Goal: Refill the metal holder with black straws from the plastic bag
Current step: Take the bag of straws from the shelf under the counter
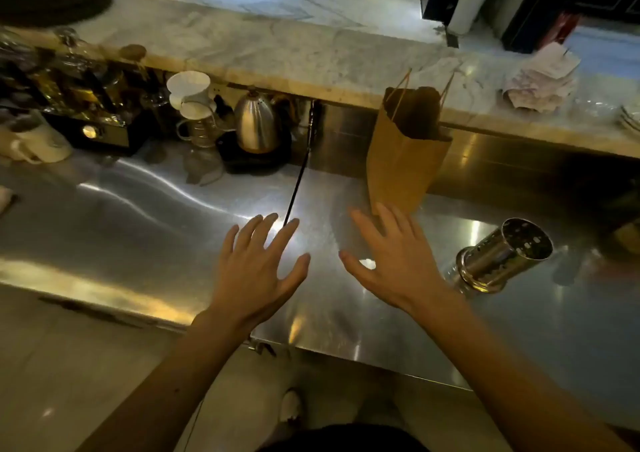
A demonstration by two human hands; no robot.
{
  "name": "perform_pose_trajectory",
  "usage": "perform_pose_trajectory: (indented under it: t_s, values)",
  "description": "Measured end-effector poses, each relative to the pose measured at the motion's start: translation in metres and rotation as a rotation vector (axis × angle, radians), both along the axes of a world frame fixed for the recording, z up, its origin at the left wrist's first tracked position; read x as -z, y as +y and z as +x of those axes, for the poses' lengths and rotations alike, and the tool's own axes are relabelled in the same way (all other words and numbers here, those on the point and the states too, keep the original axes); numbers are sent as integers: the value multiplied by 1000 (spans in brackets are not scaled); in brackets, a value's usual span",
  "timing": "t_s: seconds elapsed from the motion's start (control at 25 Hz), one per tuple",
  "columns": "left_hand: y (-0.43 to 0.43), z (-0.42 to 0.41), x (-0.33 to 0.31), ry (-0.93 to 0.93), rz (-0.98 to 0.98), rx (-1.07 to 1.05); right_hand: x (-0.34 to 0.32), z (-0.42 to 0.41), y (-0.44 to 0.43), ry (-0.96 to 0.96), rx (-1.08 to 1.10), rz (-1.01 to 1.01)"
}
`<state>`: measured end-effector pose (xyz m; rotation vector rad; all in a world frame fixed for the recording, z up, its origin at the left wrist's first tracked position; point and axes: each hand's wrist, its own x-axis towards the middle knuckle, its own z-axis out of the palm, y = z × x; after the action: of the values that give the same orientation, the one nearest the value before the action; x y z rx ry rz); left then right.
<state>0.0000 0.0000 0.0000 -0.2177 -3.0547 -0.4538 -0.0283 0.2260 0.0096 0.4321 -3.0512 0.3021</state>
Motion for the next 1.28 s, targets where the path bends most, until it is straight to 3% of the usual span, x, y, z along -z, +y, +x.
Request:
perform_pose_trajectory:
  t_s: [0.28, 0.68, 1.0, 1.28]
  values:
    - [-34, 38, 2, 75, -36, -285, 1, -22, -48, 24, -304, 2]
    - [-15, 197, -22, 93, -19, -1126, -11, 9, -146, -9, -1074, -107]
    - [41, 379, -46, 98, -145, -1685, -32, 186, -219, -57, -1621, -202]
    - [105, 573, -49, 215, -241, -2130, -49, 411, -248, -3, -2054, -234]
